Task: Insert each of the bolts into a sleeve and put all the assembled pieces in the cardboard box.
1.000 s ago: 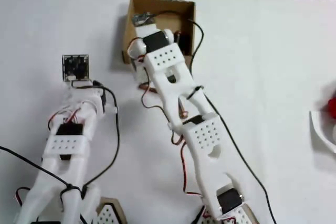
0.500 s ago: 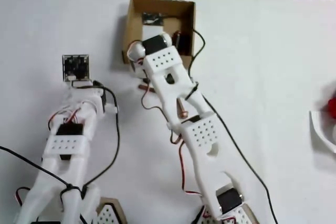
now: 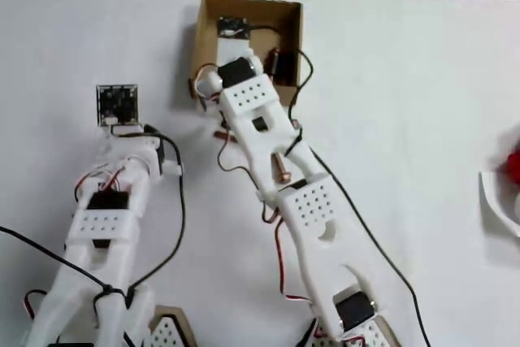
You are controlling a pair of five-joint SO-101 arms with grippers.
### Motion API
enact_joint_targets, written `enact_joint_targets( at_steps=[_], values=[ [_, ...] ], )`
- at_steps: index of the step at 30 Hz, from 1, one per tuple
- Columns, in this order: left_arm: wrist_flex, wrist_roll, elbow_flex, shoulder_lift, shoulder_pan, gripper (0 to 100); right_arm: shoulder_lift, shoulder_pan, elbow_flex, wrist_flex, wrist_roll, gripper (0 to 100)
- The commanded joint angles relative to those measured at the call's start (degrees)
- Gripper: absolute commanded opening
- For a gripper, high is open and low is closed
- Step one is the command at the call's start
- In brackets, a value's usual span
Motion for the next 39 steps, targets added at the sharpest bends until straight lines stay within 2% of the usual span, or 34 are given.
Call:
enact_joint_targets(
  at_steps=[1,11,16,34,38,39],
  values=[
    [-1.2,-0.6,-0.1,-1.9,-0.3,6,0.7,0.1,-0.8,0.0,-0.4,11.8],
    [-1.2,-0.6,-0.1,-1.9,-0.4,6,2.9,0.3,-0.7,0.2,-0.5,11.8],
    [-1.2,-0.6,-0.1,-1.9,-0.4,6,4.7,2.7,-0.4,0.3,-9.3,11.9],
    [-1.2,-0.6,-0.1,-2.0,-0.5,6,5.8,-0.3,-1.1,0.4,-9.5,11.4],
    [-1.2,-0.6,-0.1,-2.0,-0.5,6,5.9,0.0,-1.6,0.0,-9.5,1.3],
    [-1.2,-0.6,-0.1,-2.0,-0.5,6,6.0,0.1,-1.9,0.2,-9.5,2.1]
  ],
)
